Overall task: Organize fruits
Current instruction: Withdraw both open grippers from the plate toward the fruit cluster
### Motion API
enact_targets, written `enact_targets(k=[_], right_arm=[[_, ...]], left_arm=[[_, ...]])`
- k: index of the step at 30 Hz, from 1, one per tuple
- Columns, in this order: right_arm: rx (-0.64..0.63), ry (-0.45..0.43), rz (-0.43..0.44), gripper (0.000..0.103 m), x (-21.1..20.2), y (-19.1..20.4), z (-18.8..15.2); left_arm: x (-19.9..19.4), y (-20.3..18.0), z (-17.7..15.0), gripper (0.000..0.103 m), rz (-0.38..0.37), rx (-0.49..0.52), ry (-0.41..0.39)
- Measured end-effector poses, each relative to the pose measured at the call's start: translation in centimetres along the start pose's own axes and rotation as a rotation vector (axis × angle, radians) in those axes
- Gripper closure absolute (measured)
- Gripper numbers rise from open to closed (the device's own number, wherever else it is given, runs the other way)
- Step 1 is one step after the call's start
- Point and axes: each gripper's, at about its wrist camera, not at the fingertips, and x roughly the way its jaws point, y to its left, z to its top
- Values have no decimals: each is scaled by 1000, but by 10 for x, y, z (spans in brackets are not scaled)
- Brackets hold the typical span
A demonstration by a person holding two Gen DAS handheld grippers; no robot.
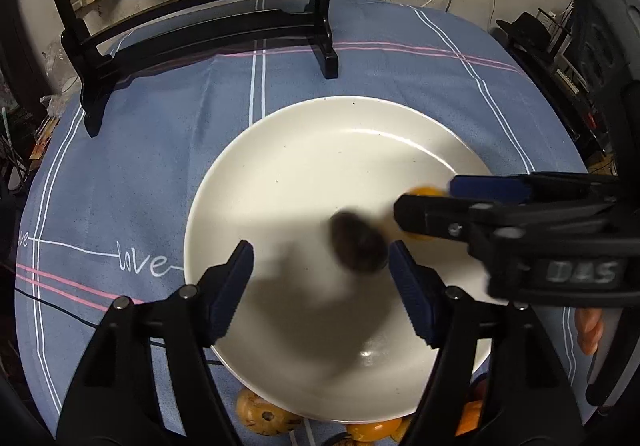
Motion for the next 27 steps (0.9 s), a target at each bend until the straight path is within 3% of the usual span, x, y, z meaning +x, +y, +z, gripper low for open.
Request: enact_targets(k=[6,9,12,14,15,16,17,20,24,27], right_arm=[[17,-108,-4,34,-34,3,-2],[-56,-232,-67,35,-71,15,-11],[-164,-415,-157,33,-120,33,-33],[-217,-583,-215,18,-156,43,-59],[-229,-655,-226,1,-170,44,-72],[-231,-724,-226,1,-181,43,-89],[-223,-724,-222,1,-183,41,-95],[-164,-566,-215,1,-173,21,-116],[0,-460,-164,1,-168,-13,-157],[16,-421,-185,1,-167,-21,-184]], left_arm=[[-15,-2,-3,31,19,9,-29],[-33,-5,-3,27,44,27,-74],[-53,-9,-5,24,50,35,-119],[-67,-14,-8,22,50,47,-145],[-73,-16,-9,22,54,54,-159],[-79,-19,-12,22,55,61,-170],[-83,-22,-13,21,55,66,-176],[-99,-29,-21,17,59,84,-203],[-114,-30,-38,13,49,92,-205],[-125,-20,-59,12,47,72,-191]])
